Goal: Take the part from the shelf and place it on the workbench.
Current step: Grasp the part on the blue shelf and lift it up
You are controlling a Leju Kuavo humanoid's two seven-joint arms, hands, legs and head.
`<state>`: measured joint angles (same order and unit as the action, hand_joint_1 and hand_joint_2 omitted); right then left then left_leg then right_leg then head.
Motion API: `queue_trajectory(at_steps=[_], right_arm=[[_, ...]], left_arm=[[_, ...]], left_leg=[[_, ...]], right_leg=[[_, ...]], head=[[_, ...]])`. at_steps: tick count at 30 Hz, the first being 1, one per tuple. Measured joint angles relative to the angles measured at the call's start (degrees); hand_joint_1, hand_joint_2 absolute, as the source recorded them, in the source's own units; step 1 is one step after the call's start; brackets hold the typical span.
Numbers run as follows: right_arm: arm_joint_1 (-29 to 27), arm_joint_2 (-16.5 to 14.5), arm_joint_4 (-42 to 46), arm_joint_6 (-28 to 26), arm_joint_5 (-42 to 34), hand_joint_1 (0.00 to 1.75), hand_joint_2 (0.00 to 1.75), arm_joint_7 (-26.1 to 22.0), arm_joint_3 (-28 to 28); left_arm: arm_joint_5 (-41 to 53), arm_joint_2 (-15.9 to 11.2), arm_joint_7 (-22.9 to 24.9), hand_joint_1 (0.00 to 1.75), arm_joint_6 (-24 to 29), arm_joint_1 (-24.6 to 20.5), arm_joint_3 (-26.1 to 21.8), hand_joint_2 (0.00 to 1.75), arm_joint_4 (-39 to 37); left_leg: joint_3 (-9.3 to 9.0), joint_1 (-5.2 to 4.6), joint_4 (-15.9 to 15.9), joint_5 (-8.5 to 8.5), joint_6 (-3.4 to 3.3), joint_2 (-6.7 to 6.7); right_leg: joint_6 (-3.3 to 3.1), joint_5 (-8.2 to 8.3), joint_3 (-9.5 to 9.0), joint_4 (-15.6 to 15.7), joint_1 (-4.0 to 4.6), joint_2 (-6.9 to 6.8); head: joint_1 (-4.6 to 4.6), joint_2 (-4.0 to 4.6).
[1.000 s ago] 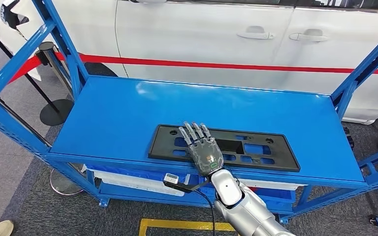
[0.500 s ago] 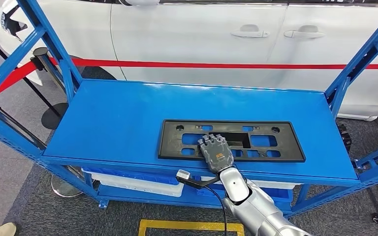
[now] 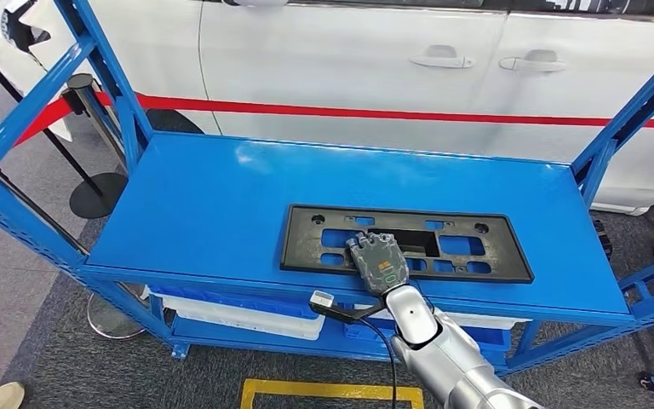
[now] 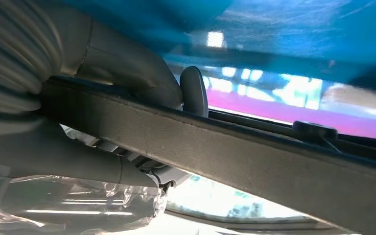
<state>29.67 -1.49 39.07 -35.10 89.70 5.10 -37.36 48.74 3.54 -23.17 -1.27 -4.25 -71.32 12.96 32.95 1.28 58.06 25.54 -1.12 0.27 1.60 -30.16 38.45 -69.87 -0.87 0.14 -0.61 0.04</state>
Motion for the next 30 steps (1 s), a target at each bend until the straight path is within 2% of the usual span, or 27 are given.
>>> queue_trajectory(at_steps=[2, 3, 5, 6, 8, 9, 11, 12, 13, 14, 15, 17, 18, 19, 22, 23, 25, 27, 28, 29, 30], right_arm=[[0.0, -0.1, 0.1, -0.1, -0.3, 1.66, 1.75, -0.8, 0.6], [-0.1, -0.2, 0.4, -0.2, -0.9, 1.66, 1.75, -1.6, 0.9], [-0.6, -0.3, 1.5, -0.4, -3.7, 1.66, 1.75, -4.5, 1.7], [-1.0, -0.3, 2.7, -0.4, -6.4, 1.66, 1.75, -7.0, 2.3], [-2.0, -0.2, 6.8, 0.2, -15.3, 1.66, 1.75, -13.8, 3.6], [-2.5, -0.1, 9.7, 1.0, -20.6, 1.66, 1.75, -17.7, 4.3], [-3.4, 0.2, 15.6, 2.6, -29.1, 1.66, 1.75, -23.5, 5.4], [-3.9, 0.4, 18.2, 3.3, -32.5, 1.66, 1.75, -25.6, 5.8], [-4.5, 0.7, 20.8, 4.1, -36.5, 1.66, 1.75, -28.0, 6.2], [-5.3, 1.1, 23.5, 5.0, -41.4, 1.66, 1.75, -31.0, 6.7], [-6.1, 1.7, 26.6, 6.1, -46.4, 1.66, 1.75, -33.9, 7.1], [-7.1, 2.6, 32.5, 8.1, -54.0, 1.66, 1.75, -37.8, 7.9], [-7.5, 2.9, 34.9, 8.9, -55.9, 1.66, 1.75, -38.3, 8.2], [-7.9, 3.2, 36.7, 9.4, -56.9, 1.66, 1.75, -38.5, 8.5], [-9.6, 4.1, 41.5, 11.9, -62.6, 1.66, 1.75, -40.9, 9.0], [-9.9, 4.6, 43.7, 13.7, -67.0, 1.66, 1.75, -42.3, 9.0], [-10.4, 5.9, 49.3, 18.9, -76.9, 1.66, 1.75, -44.3, 9.1], [-10.8, 6.8, 55.4, 25.8, -84.7, 1.66, 1.75, -44.9, 9.4], [-11.1, 6.9, 58.3, 29.6, -87.8, 1.66, 1.75, -44.9, 9.8], [-11.4, 7.0, 61.1, 33.5, -90.8, 1.66, 1.75, -44.9, 10.4], [-11.5, 6.9, 63.6, 37.3, -93.8, 1.66, 1.75, -44.8, 11.2]], left_arm=[[-0.2, 0.0, 0.0, 0.0, -0.2, 0.0, 0.0, 1.75, 0.0], [-0.4, 0.0, -0.1, 0.0, -0.4, -0.1, -0.1, 1.75, 0.0], [-0.8, 0.0, -0.5, 0.0, -1.2, -0.1, -0.3, 1.75, 0.0], [-1.1, 0.0, -0.7, 0.0, -1.8, 0.0, -0.4, 1.75, 0.0], [-1.8, -0.1, -0.9, 0.0, -3.7, 0.0, -0.9, 1.75, 0.0], [-2.2, -0.1, -1.0, 0.0, -4.7, 0.0, -1.1, 1.75, 0.0], [-2.7, -0.2, -1.3, 0.0, -6.2, 0.1, -1.6, 1.75, 0.0], [-2.9, -0.2, -1.6, 0.0, -6.7, 0.1, -1.8, 1.75, 0.0], [-3.1, -0.2, -2.0, 0.0, -7.1, 0.2, -2.0, 1.75, 0.0], [-3.3, -0.2, -2.4, 0.0, -7.6, 0.2, -2.2, 1.75, 0.0], [-3.6, -0.2, -2.8, 0.0, -8.1, 0.3, -2.4, 1.75, 0.0], [-4.0, -0.4, -3.3, 0.0, -8.8, 0.4, -2.8, 1.75, 0.0], [-4.1, -0.4, -3.4, 0.0, -9.0, 0.3, -3.0, 1.75, 0.0], [-4.2, -0.4, -3.5, 0.0, -9.1, 0.3, -3.1, 1.75, 0.0], [-4.0, -0.4, -3.5, 0.0, -9.2, 0.3, -3.3, 1.75, 0.0], [-3.8, -0.4, -3.4, 0.0, -9.0, 0.3, -3.3, 1.75, 0.0], [-3.2, -0.4, -3.1, 0.0, -8.5, 0.2, -3.3, 1.75, 0.0], [-2.7, -0.4, -2.9, 0.0, -7.9, 0.2, -3.3, 1.75, 0.0], [-2.6, -0.4, -2.8, 0.0, -7.7, 0.2, -3.3, 1.75, 0.0], [-2.5, -0.4, -2.8, 0.0, -7.5, 0.2, -3.3, 1.75, 0.0], [-2.4, -0.4, -2.8, 0.0, -7.3, 0.1, -3.3, 1.75, 0.0]], left_leg=[[-0.14, -0.08, 0.0, 0.11, 0.32, 0.11], [-0.07, -0.14, 0.1, 0.13, 0.6, 0.15], [0.09, -0.21, 0.0, 0.06, 1.31, 0.18], [0.07, -0.18, -0.1, 0.08, 1.69, 0.18], [0.49, -0.11, 1.2, 1.25, 2.21, 0.11], [1.43, -0.08, 3.6, 2.75, 2.34, 0.08], [4.76, -0.03, 11.2, 6.61, 2.46, 0.03], [6.34, -0.02, 14.7, 7.89, 2.52, 0.03], [7.18, -0.02, 16.6, 8.16, 2.57, 0.02], [6.91, -0.02, 16.1, 7.29, 2.57, 0.01], [5.46, 0.01, 13.2, 5.47, 2.53, -0.02], [1.35, -0.02, 5.0, 2.07, 2.35, -0.09], [-0.08, -0.07, 2.2, 1.24, 2.12, -0.05], [-0.71, -0.16, 0.8, 1.08, 1.83, 0.01], [-0.68, -0.29, 0.4, 0.8, 0.67, 0.12], [-0.63, -0.24, 0.2, 0.6, 0.3, 0.1], [-0.44, -0.09, 0.0, 0.31, -0.16, 0.03], [-0.17, -0.11, 0.0, 0.27, -0.24, 0.02], [-0.12, -0.12, 0.0, 0.28, -0.25, 0.03], [-0.15, -0.13, 0.0, 0.31, -0.22, 0.08], [-0.26, -0.12, 0.1, 0.38, -0.19, 0.17]], right_leg=[[-0.49, 3.36, -3.76, 8.0, 0.17, -0.01], [-0.72, 4.05, -4.85, 10.5, 0.34, 0.01], [-1.1, 4.0, -5.25, 11.7, 0.71, 0.08], [-1.39, 4.11, -5.24, 11.9, 0.62, 0.12], [-2.18, 4.38, -5.54, 12.4, 0.42, 0.09], [-2.56, 4.51, -5.7, 12.7, 0.32, 0.05], [-3.04, 4.49, -5.82, 12.8, 0.53, 0.04], [-3.13, 4.46, -5.9, 12.8, 0.66, 0.05], [-3.18, 4.41, -6.0, 12.8, 0.77, 0.07], [-3.16, 4.34, -6.12, 12.7, 0.82, 0.08], [-3.08, 4.24, -6.24, 12.6, 0.82, 0.12], [-2.69, 3.89, -6.28, 12.1, 0.87, 0.34], [-2.41, 3.75, -6.2, 11.9, 0.93, 0.49], [-2.13, 3.68, -6.11, 11.7, 1.02, 0.6], [-1.24, 3.65, -5.9, 11.6, 0.91, 0.67], [-0.91, 2.93, -5.47, 10.7, 0.8, 0.61], [-0.28, -0.38, -3.02, 5.5, 0.56, 0.48], [0.19, -3.88, 0.7, -2.1, 0.43, 0.39], [0.31, -4.35, 1.91, -4.5, 0.37, 0.35], [0.33, -3.55, 2.05, -4.6, 0.31, 0.31], [0.26, -1.74, 1.12, -2.5, 0.24, 0.26]], head=[[0.0, 0.0], [-0.01, 0.0], [-0.04, 0.0], [-0.05, 0.0], [-0.07, 0.0], [-0.09, 0.0], [-0.12, 0.0], [-0.11, 0.0], [-0.11, 0.0], [-0.11, 0.0], [-0.11, 0.0], [-0.12, 0.0], [-0.07, 0.0], [-0.03, 0.0], [0.04, 0.0], [0.11, 0.0], [0.3, 0.0], [0.4, 0.0], [0.39, 0.0], [0.39, 0.0], [0.39, 0.0]])
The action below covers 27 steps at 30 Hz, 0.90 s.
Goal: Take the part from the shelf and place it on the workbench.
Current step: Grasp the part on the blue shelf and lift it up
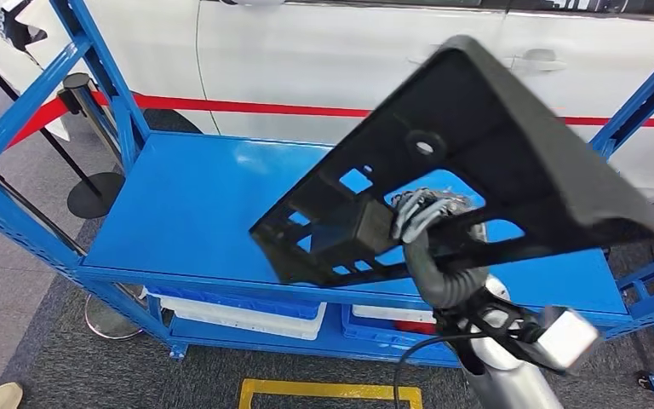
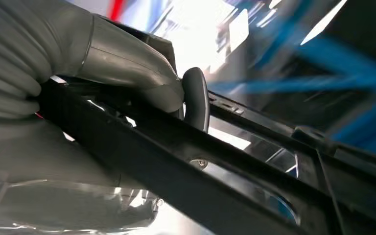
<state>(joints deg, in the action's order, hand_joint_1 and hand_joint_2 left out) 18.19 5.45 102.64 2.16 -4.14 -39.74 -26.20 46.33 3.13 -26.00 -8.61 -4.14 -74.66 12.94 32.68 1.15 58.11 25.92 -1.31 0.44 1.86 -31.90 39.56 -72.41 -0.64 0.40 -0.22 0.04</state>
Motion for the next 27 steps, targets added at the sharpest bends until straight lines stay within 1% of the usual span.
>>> queue_trajectory(at_steps=[1, 2, 3, 4, 6, 7, 8, 9, 10, 12, 13, 14, 15, 16, 17, 18, 19, 20, 22, 23, 24, 25, 27], right_arm=[[0.0, 0.0, 2.1, 3.5, -3.4, 1.66, 1.75, 0.3, 0.8], [0.2, -0.1, 3.8, 6.8, -7.3, 1.66, 1.75, 1.0, 1.7], [0.6, -0.1, 5.0, 9.7, -11.5, 1.66, 1.75, 2.2, 2.5], [0.9, -0.2, 5.8, 12.2, -15.5, 1.66, 1.75, 3.8, 3.1], [1.7, -0.3, 6.1, 16.5, -21.9, 1.66, 1.75, 7.3, 3.9], [2.0, -0.4, 5.9, 18.0, -23.7, 1.66, 1.75, 8.6, 4.0], [2.4, -0.4, 5.6, 19.3, -24.9, 1.66, 1.75, 9.6, 4.1], [2.6, -0.4, 5.3, 20.4, -25.5, 1.66, 1.75, 10.2, 4.2], [2.9, -0.5, 4.9, 21.2, -25.7, 1.66, 1.75, 10.6, 4.1], [3.0, -0.5, 4.3, 22.1, -25.4, 1.66, 1.75, 11.1, 4.0], [2.9, -0.5, 4.0, 22.3, -25.0, 1.66, 1.75, 11.3, 3.9], [2.8, -0.5, 3.7, 22.5, -24.6, 1.66, 1.75, 11.4, 3.8], [2.8, -0.5, 3.5, 22.6, -24.3, 1.66, 1.75, 11.5, 3.8], [2.7, -0.5, 3.4, 22.8, -24.1, 1.66, 1.75, 11.5, 3.8], [2.6, -0.5, 3.3, 22.9, -23.7, 1.66, 1.75, 11.5, 3.8], [2.5, -0.4, 3.2, 23.0, -23.4, 1.66, 1.75, 11.4, 3.7], [2.3, -0.4, 3.2, 23.1, -23.1, 1.66, 1.75, 11.4, 3.7], [2.2, -0.3, 3.2, 23.2, -22.8, 1.66, 1.75, 11.4, 3.7], [1.8, -0.2, 3.2, 23.4, -22.3, 1.66, 1.75, 11.2, 3.6], [1.6, -0.1, 3.1, 23.4, -21.9, 1.66, 1.75, 10.9, 3.5], [1.4, 0.0, 3.1, 23.4, -21.4, 1.66, 1.75, 10.6, 3.5], [1.1, 0.2, 3.1, 23.2, -20.8, 1.66, 1.75, 10.2, 3.5], [0.0, 0.5, 3.2, 22.3, -18.6, 1.66, 1.75, 8.9, 3.4]], left_arm=[[0.1, 0.0, 0.0, 0.0, 0.0, -0.1, 0.0, 1.75, 0.0], [0.1, 0.0, -0.1, 0.0, 0.1, -0.1, 0.0, 1.75, 0.0], [0.2, 0.0, -0.1, 0.0, 0.1, -0.2, 0.0, 1.75, 0.0], [0.2, 0.1, 0.0, 0.0, 0.1, -0.2, 0.0, 1.75, 0.0], [0.0, 0.1, 0.4, 0.0, 0.2, -0.3, 0.0, 1.75, 0.0], [-0.1, 0.1, 0.7, 0.0, 0.2, -0.4, 0.0, 1.75, 0.0], [-0.1, 0.0, 1.1, 0.0, 0.3, -0.5, 0.0, 1.75, 0.0], [-0.1, 0.0, 1.6, 0.0, 0.5, -0.5, 0.0, 1.75, 0.0], [-0.2, 0.0, 2.1, 0.0, 0.7, -0.6, 0.0, 1.75, 0.0], [-0.2, 0.0, 3.2, 0.0, 1.2, -0.6, 0.0, 1.75, 0.0], [-0.2, 0.0, 3.5, 0.0, 1.4, -0.6, 0.0, 1.75, 0.0], [-0.2, 0.0, 3.8, 0.0, 1.6, -0.6, 0.0, 1.75, 0.0], [-0.2, 0.0, 3.9, 0.0, 1.8, -0.6, -0.1, 1.75, 0.0], [-0.2, 0.0, 4.1, 0.0, 2.0, -0.6, -0.1, 1.75, 0.0], [-0.2, 0.0, 4.2, 0.0, 2.1, -0.6, -0.1, 1.75, 0.0], [-0.2, -0.1, 4.3, 0.0, 2.2, -0.6, -0.1, 1.75, 0.0], [-0.2, -0.1, 4.4, 0.0, 2.3, -0.7, -0.2, 1.75, 0.0], [-0.2, -0.1, 4.4, 0.0, 2.4, -0.7, -0.3, 1.75, 0.0], [-0.2, -0.1, 4.5, 0.0, 2.6, -0.6, -0.4, 1.75, 0.0], [-0.2, -0.1, 4.5, 0.0, 2.7, -0.5, -0.5, 1.75, -0.1], [-0.2, 0.0, 4.6, 0.0, 2.8, -0.6, -0.5, 1.75, -0.1], [-0.2, 0.0, 4.7, 0.0, 2.9, -0.6, -0.5, 1.75, -0.1], [-0.2, 0.0, 4.9, 0.0, 3.1, -0.5, -0.6, 1.75, -0.1]], left_leg=[[-0.18, 0.0, 0.0, 0.09, 0.08, 0.11], [-0.33, -0.05, 0.0, 0.19, 0.22, 0.2], [-0.37, -0.14, 0.0, 0.27, 0.43, 0.27], [-0.32, -0.2, 0.1, 0.25, 0.72, 0.29], [-0.15, -0.3, 0.0, 0.05, 1.36, 0.26], [-0.06, -0.29, 0.1, 0.13, 1.68, 0.21], [0.16, -0.32, 0.6, 0.71, 1.92, 0.12], [0.77, -0.35, 2.1, 1.99, 2.09, 0.05], [1.91, -0.36, 4.9, 3.98, 2.21, -0.03], [4.95, -0.36, 12.6, 8.25, 2.35, -0.08], [5.98, -0.36, 15.6, 9.43, 2.4, -0.09], [6.04, -0.36, 16.5, 9.49, 2.39, -0.09], [4.91, -0.37, 15.1, 8.51, 2.31, -0.09], [2.65, -0.37, 11.4, 6.78, 2.14, -0.09], [0.16, -0.4, 7.1, 5.43, 1.9, -0.09], [-1.78, -0.51, 3.5, 4.28, 1.67, -0.08], [-2.9, -0.62, 1.1, 3.69, 1.44, -0.05], [-3.08, -0.76, 0.4, 3.59, 1.19, -0.03], [-2.68, -0.86, 0.3, 2.85, 0.63, -0.03], [-2.52, -0.79, 0.2, 2.38, 0.3, -0.11], [-2.24, -0.68, 0.0, 1.84, 0.01, -0.19], [-1.83, -0.55, -0.2, 1.28, -0.24, -0.27], [-0.72, -0.53, -0.1, 0.35, -0.52, -0.34]], right_leg=[[-0.18, 2.41, -1.8, 3.9, -0.05, -0.03], [-0.43, 4.34, -3.78, 8.0, -0.01, -0.03], [-0.7, 5.54, -5.28, 11.3, 0.12, -0.03], [-0.97, 6.08, -6.09, 13.3, 0.26, -0.01], [-1.39, 6.08, -6.14, 14.1, 0.47, 0.04], [-1.68, 6.3, -6.06, 14.2, 0.29, 0.0], [-2.01, 6.52, -6.02, 14.4, 0.13, -0.11], [-2.38, 6.77, -5.94, 14.7, -0.01, -0.27], [-2.71, 7.0, -5.79, 14.9, -0.1, -0.48], [-3.11, 7.36, -5.2, 14.8, 0.16, -0.76], [-3.2, 7.55, -4.87, 14.7, 0.28, -0.87], [-3.22, 7.73, -4.53, 14.6, 0.38, -0.92], [-3.17, 7.89, -4.2, 14.4, 0.44, -0.94], [-3.1, 8.0, -3.89, 14.1, 0.47, -0.94], [-2.98, 8.09, -3.6, 13.8, 0.49, -0.93], [-2.81, 8.2, -3.34, 13.5, 0.56, -0.93], [-2.55, 8.37, -3.12, 13.3, 0.62, -0.93], [-2.22, 8.61, -2.97, 13.2, 0.63, -0.93], [-1.45, 9.16, -2.78, 13.4, 0.58, -0.87], [-1.09, 8.88, -2.57, 13.2, 0.49, -0.76], [-0.74, 7.71, -2.12, 12.2, 0.42, -0.64], [-0.42, 5.69, -1.39, 10.3, 0.31, -0.54], [0.16, 0.42, 0.5, 4.0, 0.01, -0.49]], head=[[0.01, 0.0], [0.01, 0.0], [0.01, 0.0], [0.0, 0.0], [-0.02, 0.0], [-0.03, 0.0], [-0.03, 0.0], [-0.08, 0.0], [-0.11, 0.0], [-0.18, 0.0], [-0.17, 0.0], [-0.17, 0.0], [-0.18, 0.0], [-0.18, 0.0], [-0.18, 0.0], [-0.17, 0.0], [-0.15, 0.0], [-0.14, 0.0], [-0.11, 0.0], [-0.1, 0.0], [-0.05, 0.0], [-0.02, 0.0], [0.05, 0.0]])
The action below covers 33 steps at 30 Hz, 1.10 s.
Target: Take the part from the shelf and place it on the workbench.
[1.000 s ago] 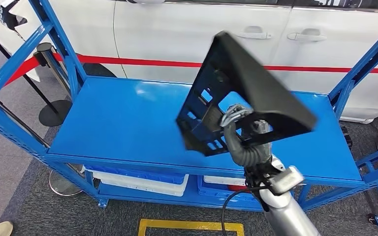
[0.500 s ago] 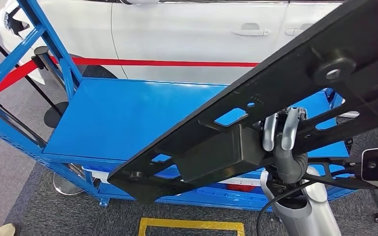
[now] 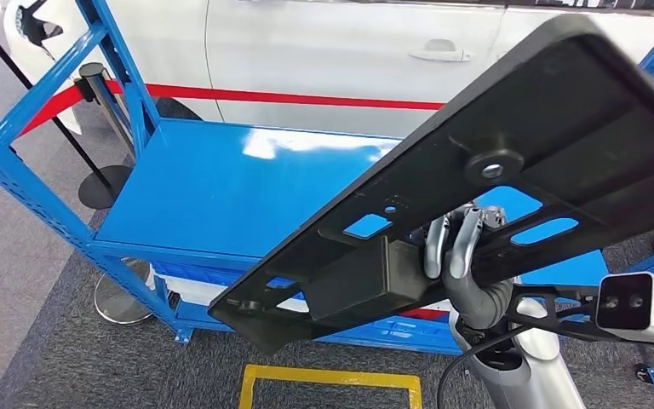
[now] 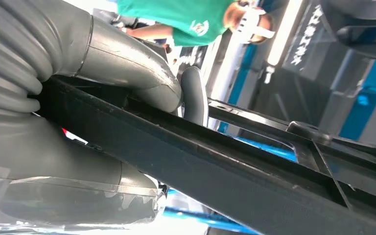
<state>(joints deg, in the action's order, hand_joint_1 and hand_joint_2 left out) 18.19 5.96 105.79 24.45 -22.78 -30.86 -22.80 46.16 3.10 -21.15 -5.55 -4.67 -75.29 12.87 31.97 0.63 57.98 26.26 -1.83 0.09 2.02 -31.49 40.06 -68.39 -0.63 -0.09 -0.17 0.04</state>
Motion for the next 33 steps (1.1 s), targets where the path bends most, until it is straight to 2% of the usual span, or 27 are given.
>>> queue_trajectory(at_steps=[1, 2, 3, 4, 5, 7, 8, 11, 12, 13, 15, 16, 17, 18, 19, 20, 22, 23, 24, 26, 27, 28, 29, 30, 31, 32, 33], right_arm=[[-0.8, 0.1, 0.1, -0.9, 1.6, 1.66, 1.75, -0.9, 0.0], [-1.6, 0.2, 0.4, -1.9, 3.4, 1.66, 1.75, -1.8, -0.1], [-2.3, 0.2, 0.7, -2.9, 5.1, 1.66, 1.75, -2.6, -0.2], [-2.8, 0.2, 1.2, -3.8, 6.5, 1.66, 1.75, -3.2, -0.3], [-3.1, 0.3, 1.6, -4.5, 7.3, 1.66, 1.75, -3.6, -0.5], [-3.3, 0.5, 2.5, -5.6, 8.2, 1.66, 1.75, -4.1, -0.8], [-3.4, 0.8, 2.8, -6.2, 8.4, 1.66, 1.75, -4.5, -1.0], [-3.6, 2.8, 3.2, -8.0, 9.3, 1.66, 1.75, -7.1, -1.6], [-3.6, 3.6, 3.4, -8.4, 9.6, 1.66, 1.75, -7.9, -1.8], [-3.6, 4.4, 3.7, -8.6, 9.7, 1.66, 1.75, -8.4, -1.9], [-4.0, 5.9, 4.3, -8.5, 9.1, 1.66, 1.75, -8.8, -1.9], [-4.3, 6.6, 4.5, -8.3, 8.7, 1.66, 1.75, -8.8, -1.9], [-4.8, 7.3, 4.7, -8.0, 8.3, 1.66, 1.75, -8.8, -1.8], [-5.3, 7.9, 4.9, -7.7, 8.1, 1.66, 1.75, -8.8, -1.7], [-6.0, 8.5, 5.3, -7.4, 8.1, 1.66, 1.75, -8.8, -1.5], [-6.6, 9.1, 5.7, -7.1, 8.2, 1.66, 1.75, -8.8, -1.1], [-7.7, 9.8, 6.5, -6.6, 8.9, 1.66, 1.75, -8.8, 0.1], [-8.4, 10.0, 6.9, -6.5, 9.3, 1.66, 1.75, -8.8, 0.7], [-9.1, 10.2, 7.2, -6.4, 9.8, 1.66, 1.75, -8.8, 1.2], [-10.4, 10.4, 7.7, -6.2, 10.7, 1.66, 1.75, -8.9, 2.1], [-10.8, 10.5, 7.8, -6.2, 11.0, 1.66, 1.75, -8.9, 2.5], [-11.1, 10.6, 7.8, -6.3, 11.2, 1.66, 1.75, -8.9, 2.9], [-11.3, 10.8, 7.8, -6.4, 11.2, 1.66, 1.75, -8.9, 3.2], [-11.3, 10.9, 7.7, -6.5, 11.1, 1.66, 1.75, -8.9, 3.4], [-11.3, 11.0, 7.7, -6.6, 11.0, 1.66, 1.75, -8.9, 3.5], [-11.3, 11.0, 7.6, -6.7, 10.9, 1.66, 1.75, -8.9, 3.6], [-11.3, 11.1, 7.5, -6.7, 10.9, 1.66, 1.75, -8.9, 3.6]], left_arm=[[0.0, 0.0, 0.1, 0.0, 0.0, 0.1, 0.0, 1.75, 0.0], [0.1, 0.0, 0.2, 0.0, 0.0, 0.2, -0.1, 1.75, 0.0], [0.2, 0.0, 0.2, 0.0, -0.1, 0.3, -0.1, 1.75, 0.0], [0.3, 0.0, 0.3, 0.0, -0.1, 0.3, -0.1, 1.75, 0.0], [0.4, 0.0, 0.3, 0.0, -0.3, 0.3, -0.1, 1.75, 0.0], [0.7, 0.0, 0.4, 0.0, -0.5, 0.3, -0.1, 1.75, 0.0], [0.8, -0.1, 0.5, 0.0, -0.6, 0.3, -0.1, 1.75, 0.0], [1.1, -0.4, 1.1, 0.0, -0.7, 0.3, -0.1, 1.75, 0.0], [1.2, -0.4, 1.3, 0.0, -0.8, 0.4, -0.1, 1.75, 0.0], [1.3, -0.5, 1.4, 0.0, -0.8, 0.4, -0.1, 1.75, 0.0], [1.7, -0.5, 1.7, 0.0, -0.7, 0.5, -0.1, 1.75, 0.0], [1.9, -0.6, 1.8, 0.0, -0.7, 0.5, 0.0, 1.75, 0.0], [2.2, -0.6, 1.9, 0.0, -0.6, 0.6, 0.0, 1.75, 0.0], [2.6, -0.6, 2.1, 0.0, -0.5, 0.6, 0.1, 1.75, 0.0], [2.9, -0.6, 2.2, 0.0, -0.4, 0.6, 0.2, 1.75, 0.0], [3.2, -0.6, 2.3, 0.0, -0.2, 0.6, 0.3, 1.75, 0.0], [3.8, -0.7, 2.5, 0.0, 0.0, 0.6, 0.5, 1.75, 0.0], [4.0, -0.8, 2.5, 0.0, 0.0, 0.6, 0.7, 1.75, 0.0], [4.2, -0.8, 2.6, 0.0, 0.1, 0.7, 0.8, 1.75, 0.0], [4.3, -0.8, 2.7, 0.0, 0.2, 0.6, 1.1, 1.75, 0.0], [4.4, -0.7, 2.8, 0.0, 0.3, 0.6, 1.2, 1.75, 0.0], [4.4, -0.7, 2.8, 0.0, 0.3, 0.6, 1.2, 1.75, 0.0], [4.5, -0.6, 2.9, 0.0, 0.4, 0.6, 1.3, 1.75, 0.0], [4.5, -0.6, 2.9, 0.0, 0.5, 0.6, 1.3, 1.75, 0.0], [4.5, -0.6, 2.9, 0.0, 0.6, 0.7, 1.3, 1.75, 0.0], [4.5, -0.5, 2.9, 0.0, 0.6, 0.7, 1.3, 1.75, 0.0], [4.5, -0.5, 3.0, 0.0, 0.7, 0.7, 1.3, 1.75, 0.0]], left_leg=[[0.68, -0.01, 0.1, -0.41, -0.04, -0.01], [1.37, -0.01, 0.2, -0.8, -0.02, -0.03], [2.04, 0.0, 0.4, -1.15, 0.07, -0.03], [2.62, 0.0, 0.5, -1.48, 0.2, -0.02], [3.04, 0.0, 0.6, -1.78, 0.37, -0.01], [3.57, -0.1, 0.7, -2.39, 0.93, 0.01], [3.66, -0.11, 0.6, -2.76, 1.28, 0.02], [4.02, -0.07, 0.5, -3.52, 2.3, 0.1], [4.52, -0.07, 1.2, -2.56, 2.49, 0.13], [5.32, -0.03, 3.1, -0.64, 2.6, 0.15], [7.41, 0.11, 9.8, 4.85, 2.69, 0.12], [8.16, 0.14, 13.3, 6.79, 2.75, 0.11], [8.28, 0.12, 15.7, 7.53, 2.78, 0.1], [7.48, 0.11, 16.3, 6.99, 2.73, 0.12], [5.69, 0.09, 14.8, 5.59, 2.55, 0.2], [2.99, 0.05, 11.5, 4.1, 2.22, 0.64], [-2.49, -0.01, 3.7, 3.46, 1.46, 2.63], [-4.02, -0.09, 1.2, 3.75, 1.26, 3.47], [-4.6, -0.2, -0.1, 4.15, 1.17, 3.84], [-4.24, -0.22, -0.7, 3.34, 0.91, 3.02], [-3.93, -0.11, -0.9, 2.76, 0.6, 2.53], [-3.48, 0.06, -1.2, 2.05, 0.24, 2.01], [-2.9, 0.17, -1.3, 1.36, -0.02, 1.53], [-2.17, 0.16, -1.3, 0.75, -0.18, 1.14], [-1.35, 0.16, -1.3, 0.11, -0.2, 0.75], [-0.49, 0.18, -1.2, -0.51, -0.07, 0.43], [0.44, 0.23, -1.1, -1.11, 0.11, 0.16]], right_leg=[[0.19, -1.73, 0.63, -3.1, -0.12, 0.0], [0.31, -2.34, 0.57, -4.9, -0.21, 0.0], [0.34, -1.82, -0.43, -4.8, -0.26, -0.01], [0.29, -0.57, -2.43, -2.7, -0.31, -0.01], [0.13, 0.72, -5.22, 1.0, -0.33, 0.0], [-0.43, 1.84, -9.95, 8.1, -0.03, 0.07], [-0.76, 1.9, -11.07, 10.0, 0.18, 0.11], [-1.95, 2.76, -10.69, 11.0, 0.32, 0.0], [-2.54, 3.26, -10.29, 11.3, 0.24, -0.12], [-3.1, 3.88, -9.79, 11.5, 0.17, -0.21], [-3.7, 5.01, -8.59, 11.6, 0.34, -0.17], [-3.72, 5.56, -7.93, 11.4, 0.47, -0.04], [-3.69, 6.03, -7.24, 11.3, 0.59, 0.15], [-3.63, 6.51, -6.48, 11.1, 0.71, 0.43], [-3.55, 6.95, -5.71, 10.9, 0.82, 0.8], [-3.43, 7.38, -4.98, 10.6, 0.9, 1.24], [-3.0, 8.17, -3.76, 10.1, 0.98, 2.1], [-2.7, 8.57, -3.43, 9.9, 0.91, 2.5], [-2.32, 9.02, -3.2, 9.9, 0.78, 2.88], [-1.54, 9.68, -2.95, 10.0, 0.56, 3.5], [-1.18, 8.93, -2.59, 9.5, 0.48, 3.24], [-0.84, 7.13, -2.06, 8.3, 0.41, 2.63], [-0.48, 4.4, -1.3, 6.0, 0.21, 1.81], [-0.04, 1.36, -0.39, 2.8, 0.01, 1.1], [0.4, -0.89, 0.38, -0.8, -0.26, 0.73], [0.81, -1.83, 0.77, -3.8, -0.53, 0.56], [1.17, -1.37, 0.44, -5.5, -0.79, 0.48]], head=[[-0.01, 0.0], [-0.01, 0.0], [-0.01, 0.0], [-0.01, 0.0], [-0.01, 0.0], [-0.04, 0.0], [-0.03, 0.0], [-0.04, 0.0], [-0.1, 0.0], [-0.14, 0.0], [-0.24, 0.0], [-0.25, 0.0], [-0.25, 0.0], [-0.26, 0.0], [-0.26, 0.0], [-0.26, 0.0], [-0.23, 0.0], [-0.21, 0.0], [-0.22, 0.0], [-0.26, 0.0], [-0.23, 0.0], [-0.15, 0.0], [-0.09, 0.0], [0.0, 0.0], [0.03, 0.0], [0.03, 0.0], [0.02, 0.0]])
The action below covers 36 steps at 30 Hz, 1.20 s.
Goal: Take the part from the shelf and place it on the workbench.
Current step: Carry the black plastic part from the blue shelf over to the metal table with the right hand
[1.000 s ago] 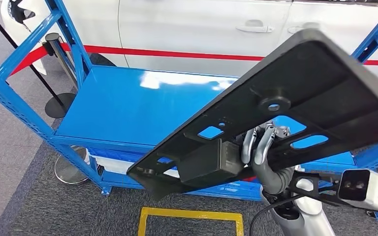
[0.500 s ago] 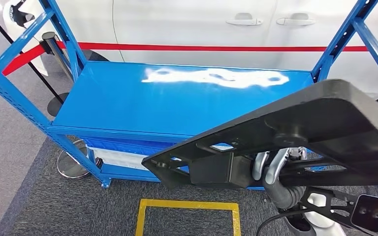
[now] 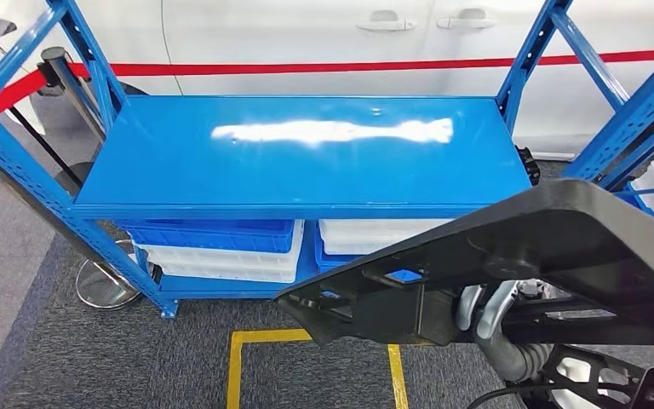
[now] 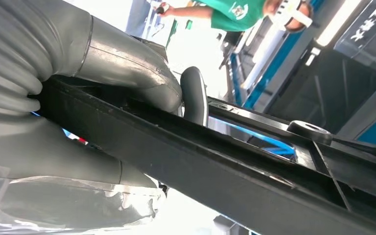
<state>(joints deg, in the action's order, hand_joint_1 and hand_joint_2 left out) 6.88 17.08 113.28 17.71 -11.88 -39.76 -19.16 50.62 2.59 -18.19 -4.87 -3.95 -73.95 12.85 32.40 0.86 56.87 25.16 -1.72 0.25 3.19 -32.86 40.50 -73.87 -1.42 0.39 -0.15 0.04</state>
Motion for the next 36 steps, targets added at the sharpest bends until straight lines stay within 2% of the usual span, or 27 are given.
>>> queue_trajectory(at_steps=[1, 3, 5, 6, 8, 9, 10, 11, 13, 14, 15, 16, 17, 18, 20, 21, 23, 25, 26, 28, 29, 30, 31, 32, 34, 35, 36], right_arm=[[0.0, 0.1, -0.1, 0.0, 0.0, 1.66, 1.75, 0.0, 0.1], [0.0, 0.1, -0.1, 0.0, 0.0, 1.66, 1.75, 0.0, 0.2], [0.1, 0.2, -0.2, -0.1, 0.0, 1.66, 1.75, 0.0, 0.4], [0.1, 0.2, -0.2, -0.1, -0.1, 1.66, 1.75, 0.0, 0.4], [0.2, 0.3, -0.2, -0.3, -0.4, 1.66, 1.75, 0.0, 0.5], [0.3, 0.5, -0.2, -0.6, -0.7, 1.66, 1.75, 0.0, 0.5], [0.4, 0.7, -0.2, -0.9, -1.0, 1.66, 1.75, 0.0, 0.4], [0.5, 1.0, -0.2, -1.4, -1.4, 1.66, 1.75, 0.0, 0.4], [0.7, 1.8, -0.2, -2.1, -2.2, 1.66, 1.75, 0.0, 0.3], [0.8, 2.3, -0.2, -2.5, -2.7, 1.66, 1.75, 0.0, 0.2], [0.9, 2.7, -0.2, -2.8, -3.2, 1.66, 1.75, 0.0, 0.0], [1.1, 3.2, -0.2, -3.0, -3.8, 1.66, 1.75, 0.0, -0.2], [1.4, 3.7, -0.2, -3.3, -4.3, 1.66, 1.75, 0.0, -0.4], [1.7, 4.1, -0.2, -3.5, -4.6, 1.66, 1.75, 0.0, -0.6], [2.1, 4.6, -0.1, -3.9, -4.7, 1.66, 1.75, 0.0, -0.9], [2.1, 4.7, 0.0, -3.9, -4.4, 1.66, 1.75, 0.0, -1.0], [1.9, 4.7, 0.4, -3.5, -3.0, 1.66, 1.75, 0.0, -1.1], [1.4, 4.6, 0.9, -3.1, -1.6, 1.66, 1.75, 0.0, -1.2], [1.2, 4.5, 1.2, -3.1, -1.0, 1.66, 1.75, 0.0, -1.1], [0.7, 4.4, 1.6, -3.3, -0.3, 1.66, 1.75, 0.0, -1.1], [0.4, 4.3, 1.8, -3.4, 0.1, 1.66, 1.75, 0.0, -1.0], [0.1, 4.3, 2.0, -3.6, 0.5, 1.66, 1.75, 0.0, -1.0], [-0.2, 4.1, 2.1, -4.0, 0.9, 1.66, 1.75, 0.0, -1.1], [-0.5, 4.0, 2.3, -4.4, 1.4, 1.66, 1.75, 0.0, -1.1], [-0.8, 3.9, 3.0, -5.3, 2.0, 1.66, 1.75, 0.0, -1.1], [-0.9, 3.9, 3.3, -5.6, 2.1, 1.66, 1.75, 0.0, -1.1], [-0.9, 3.9, 3.7, -5.9, 2.1, 1.66, 1.75, 0.0, -1.1]], left_arm=[[0.0, 0.0, 0.0, 0.0, 0.0, 0.0, 0.0, 1.75, 0.0], [0.0, 0.1, 0.0, 0.0, 0.0, -0.1, 0.1, 1.75, 0.0], [0.0, 0.1, 0.0, 0.0, 0.1, -0.1, 0.2, 1.75, 0.0], [0.0, 0.2, 0.0, 0.0, 0.1, -0.1, 0.2, 1.75, 0.0], [0.1, 0.2, 0.0, 0.0, 0.1, -0.1, 0.2, 1.75, 0.0], [0.2, 0.2, 0.0, 0.0, 0.1, 0.0, 0.2, 1.75, 0.0], [0.3, 0.2, 0.0, 0.0, 0.2, 0.0, 0.2, 1.75, 0.0], [0.5, 0.2, 0.0, 0.0, 0.1, 0.1, 0.3, 1.75, 0.0], [0.8, 0.3, 0.0, 0.0, 0.1, 0.1, 0.3, 1.75, 0.0], [0.9, 0.3, 0.0, 0.0, 0.1, 0.0, 0.4, 1.75, 0.0], [1.0, 0.3, 0.0, 0.0, 0.1, 0.0, 0.4, 1.75, 0.0], [1.1, 0.3, 0.0, 0.0, 0.1, 0.0, 0.4, 1.75, 0.0], [1.1, 0.3, 0.0, 0.0, 0.1, 0.0, 0.5, 1.75, 0.0], [1.2, 0.3, 0.0, 0.0, 0.2, 0.0, 0.6, 1.75, 0.0], [1.4, 0.3, 0.0, 0.0, 0.5, -0.2, 0.7, 1.75, 0.0], [1.4, 0.3, 0.0, 0.0, 0.6, -0.3, 0.7, 1.75, 0.0], [1.6, 0.4, -0.2, 0.0, 0.8, -0.3, 0.8, 1.75, 0.0], [2.0, 0.6, -0.4, 0.0, 0.9, -0.1, 0.8, 1.75, 0.0], [2.1, 0.7, -0.4, 0.0, 0.9, -0.1, 0.9, 1.75, 0.0], [2.4, 0.8, -0.5, 0.0, 0.9, 0.0, 1.0, 1.75, 0.0], [2.5, 0.8, -0.5, 0.0, 0.9, 0.0, 1.1, 1.75, 0.0], [2.7, 0.8, -0.5, 0.0, 0.9, 0.0, 1.1, 1.75, 0.0], [2.8, 0.8, -0.5, 0.0, 0.9, 0.0, 1.2, 1.75, 0.0], [3.0, 0.8, -0.4, 0.0, 0.9, 0.0, 1.3, 1.75, 0.0], [3.2, 0.7, -0.4, 0.0, 0.9, 0.0, 1.4, 1.75, 0.0], [3.3, 0.7, -0.4, 0.0, 0.9, 0.0, 1.4, 1.75, 0.0], [3.4, 0.7, -0.4, 0.0, 0.9, 0.0, 1.5, 1.75, 0.0]], left_leg=[[0.92, 0.08, 0.2, -0.55, 0.24, -0.22], [2.48, 0.26, 0.8, -1.37, 0.83, -0.44], [3.37, 0.27, 1.4, -2.11, 1.59, -0.44], [3.55, 0.23, 1.4, -2.54, 1.99, -0.41], [3.77, 0.28, 1.2, -3.4, 2.77, -0.28], [4.11, 0.38, 1.5, -2.96, 3.06, -0.22], [4.63, 0.46, 2.6, -1.47, 3.25, -0.19], [5.43, 0.54, 4.9, 1.11, 3.34, -0.18], [7.27, 0.53, 11.9, 6.95, 3.38, -0.19], [7.83, 0.51, 15.4, 8.46, 3.42, -0.19], [7.74, 0.47, 17.7, 8.47, 3.39, -0.19], [6.71, 0.44, 18.0, 7.25, 3.27, -0.19], [4.71, 0.41, 16.3, 5.51, 3.05, -0.19], [1.88, 0.35, 12.8, 4.31, 2.71, -0.18], [-3.76, 0.05, 4.7, 4.58, 2.12, -0.16], [-5.25, -0.15, 2.0, 5.31, 1.88, -0.13], [-5.46, -0.37, 0.4, 5.41, 1.36, -0.1], [-4.61, -0.25, 0.1, 4.36, 0.54, -0.32], [-4.1, -0.1, -0.1, 3.76, 0.19, -0.46], [-2.83, -0.1, -0.1, 2.68, -0.2, -0.66], [-2.19, -0.11, -0.1, 2.12, -0.18, -0.7], [-1.54, -0.11, 0.0, 1.6, -0.11, -0.73], [-0.94, -0.1, 0.1, 1.15, 0.02, -0.74], [-0.39, -0.09, 0.1, 0.78, 0.2, -0.74], [0.33, -0.14, 0.5, 0.3, 0.63, -0.74], [0.54, -0.21, 0.6, 0.1, 0.92, -0.73], [0.68, -0.27, 0.7, -0.09, 1.23, -0.73]], right_leg=[[0.29, 1.53, -1.29, 0.2, -0.24, -0.05], [0.64, 4.09, -6.63, 6.2, -0.62, -0.07], [0.04, 3.27, -12.04, 13.9, -0.45, 0.13], [-0.47, 2.53, -13.34, 16.1, -0.24, 0.23], [-1.72, 2.8, -13.23, 16.8, 0.01, 0.22], [-2.32, 3.31, -12.8, 16.9, 0.02, 0.06], [-2.97, 3.92, -12.24, 17.0, 0.0, -0.12], [-3.54, 4.61, -11.53, 17.1, 0.0, -0.29], [-4.12, 5.88, -9.88, 16.9, 0.37, -0.48], [-4.22, 6.52, -8.96, 16.8, 0.58, -0.53], [-4.24, 7.12, -8.04, 16.6, 0.78, -0.57], [-4.22, 7.72, -7.05, 16.4, 0.94, -0.6], [-4.15, 8.24, -6.11, 16.1, 1.06, -0.59], [-4.03, 8.69, -5.28, 15.8, 1.12, -0.58], [-3.55, 9.45, -4.16, 15.1, 1.29, -0.6], [-3.23, 9.84, -3.89, 14.9, 1.27, -0.67], [-2.47, 10.7, -3.61, 15.1, 1.16, -0.81], [-1.83, 9.54, -3.0, 14.2, 0.92, -0.67], [-1.56, 7.48, -2.32, 12.5, 0.82, -0.58], [-1.06, 2.03, -0.37, 6.2, 0.56, -0.49], [-0.8, 0.42, 0.48, 2.7, 0.44, -0.49], [-0.59, 0.22, 0.8, 0.3, 0.31, -0.49], [-0.45, 1.21, 0.27, -0.3, 0.17, -0.5], [-0.4, 2.84, -1.46, 1.3, 0.01, -0.51], [-0.57, 4.85, -7.2, 9.1, -0.12, -0.54], [-0.82, 4.87, -9.66, 12.9, -0.03, -0.51], [-1.11, 4.49, -11.07, 15.3, 0.13, -0.47]], head=[[0.01, 0.0], [0.01, 0.0], [-0.03, 0.0], [-0.02, 0.0], [0.03, 0.0], [0.04, 0.0], [-0.01, 0.0], [-0.07, 0.0], [-0.18, 0.0], [-0.19, 0.0], [-0.19, 0.0], [-0.19, 0.0], [-0.2, 0.0], [-0.2, 0.0], [-0.17, 0.0], [-0.16, 0.0], [-0.12, 0.0], [-0.06, 0.0], [0.01, 0.0], [0.13, 0.0], [0.13, 0.0], [0.13, 0.0], [0.13, 0.0], [0.12, 0.0], [0.12, 0.0], [0.1, 0.0], [0.11, 0.0]])
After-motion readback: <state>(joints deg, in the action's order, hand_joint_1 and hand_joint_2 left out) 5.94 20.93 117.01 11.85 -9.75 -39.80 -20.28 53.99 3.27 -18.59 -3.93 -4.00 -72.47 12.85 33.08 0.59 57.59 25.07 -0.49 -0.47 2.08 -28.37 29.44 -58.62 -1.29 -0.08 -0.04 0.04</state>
